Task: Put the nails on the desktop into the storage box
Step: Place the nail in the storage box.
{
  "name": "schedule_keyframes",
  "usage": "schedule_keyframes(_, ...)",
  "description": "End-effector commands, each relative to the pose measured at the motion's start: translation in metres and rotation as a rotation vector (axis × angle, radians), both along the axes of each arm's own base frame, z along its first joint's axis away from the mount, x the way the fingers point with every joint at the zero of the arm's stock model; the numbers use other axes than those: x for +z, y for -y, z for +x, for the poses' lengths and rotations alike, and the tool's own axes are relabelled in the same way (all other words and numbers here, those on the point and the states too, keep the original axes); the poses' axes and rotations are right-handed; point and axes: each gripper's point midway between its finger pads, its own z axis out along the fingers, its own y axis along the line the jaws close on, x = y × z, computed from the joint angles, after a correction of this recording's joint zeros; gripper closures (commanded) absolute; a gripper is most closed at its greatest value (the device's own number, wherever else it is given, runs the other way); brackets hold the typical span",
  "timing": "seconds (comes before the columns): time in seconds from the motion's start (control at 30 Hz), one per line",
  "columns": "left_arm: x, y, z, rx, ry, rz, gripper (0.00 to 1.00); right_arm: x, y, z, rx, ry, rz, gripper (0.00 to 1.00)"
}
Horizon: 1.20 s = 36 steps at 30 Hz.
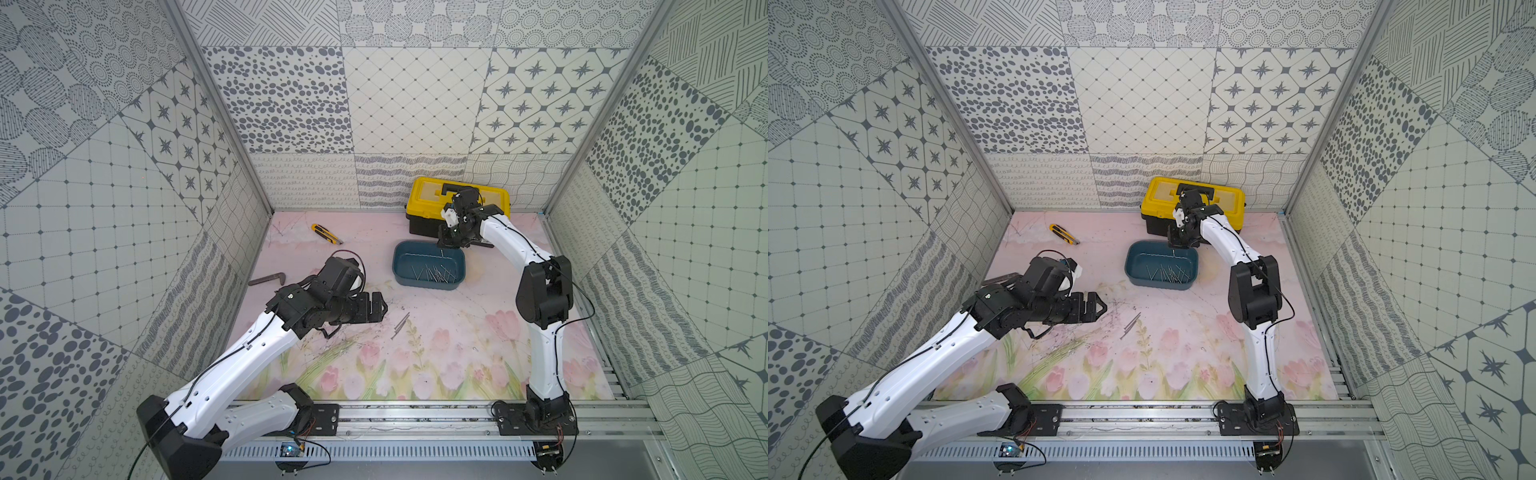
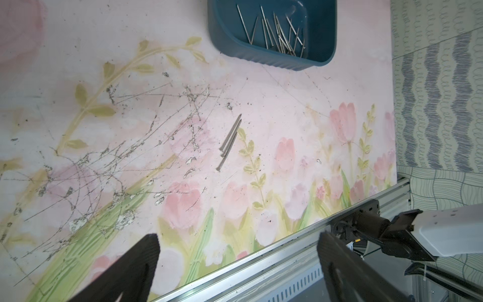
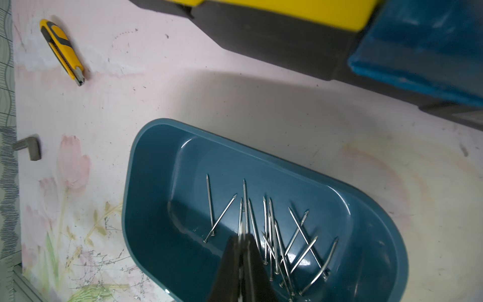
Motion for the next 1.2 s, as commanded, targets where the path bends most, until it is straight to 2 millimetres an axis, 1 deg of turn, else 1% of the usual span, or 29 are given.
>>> schedule_keyframes(0.0, -0.019, -0.018, -0.017, 0.005, -0.122, 0.119, 0.0, -0.012, 0.01, 0.001, -0.007, 0.006, -0.076, 1.0)
schedule_keyframes(0.13, -0.025, -0.012, -0.015, -0.022, -0.17, 0.135, 0.0, -0.023, 0.015, -0.005, -0.013, -0.019, -0.109, 1.0)
schedule_keyframes(0.37, -0.031, -0.002, -0.011, -0.043, -0.203, 0.125, 0.0, -0.039, 0.028, -0.019, -0.011, -0.05, -0.165, 1.0)
schedule_keyframes(0.53, -0.032, 0.001, -0.01, -0.049, -0.228, 0.126, 0.01, -0.051, 0.029, -0.025, -0.003, -0.079, -0.176, 1.0)
schedule_keyframes(0.6, -0.032, 0.0, -0.011, -0.045, -0.23, 0.125, 0.0, -0.054, 0.028, -0.027, -0.002, -0.089, -0.168, 0.98)
schedule_keyframes(0.67, -0.033, 0.001, -0.011, -0.041, -0.228, 0.117, 0.0, -0.056, 0.028, -0.027, -0.003, -0.094, -0.166, 0.93)
schedule_keyframes(0.7, -0.033, 0.002, -0.011, -0.04, -0.229, 0.112, 0.0, -0.055, 0.027, -0.027, -0.002, -0.093, -0.165, 0.9)
schedule_keyframes(0.73, -0.034, 0.003, -0.011, -0.039, -0.232, 0.109, 0.01, -0.055, 0.026, -0.027, -0.001, -0.095, -0.161, 0.85)
schedule_keyframes(0.8, -0.033, 0.004, -0.01, -0.041, -0.234, 0.105, 0.0, -0.052, 0.024, -0.027, 0.003, -0.092, -0.147, 0.73)
schedule_keyframes(0.93, -0.031, 0.008, -0.005, -0.047, -0.23, 0.101, 0.0, -0.044, 0.022, -0.026, 0.009, -0.074, -0.132, 0.61)
schedule_keyframes(1.0, -0.032, 0.009, -0.003, -0.045, -0.229, 0.099, 0.01, -0.037, 0.022, -0.026, 0.011, -0.061, -0.122, 0.58)
schedule_keyframes(1.1, -0.032, 0.012, -0.001, -0.047, -0.228, 0.09, 0.0, -0.021, 0.017, -0.026, 0.026, -0.036, -0.09, 0.56)
schedule_keyframes(1.17, -0.032, 0.015, 0.0, -0.051, -0.225, 0.081, 0.0, -0.001, 0.014, -0.026, 0.029, 0.0, -0.059, 0.56)
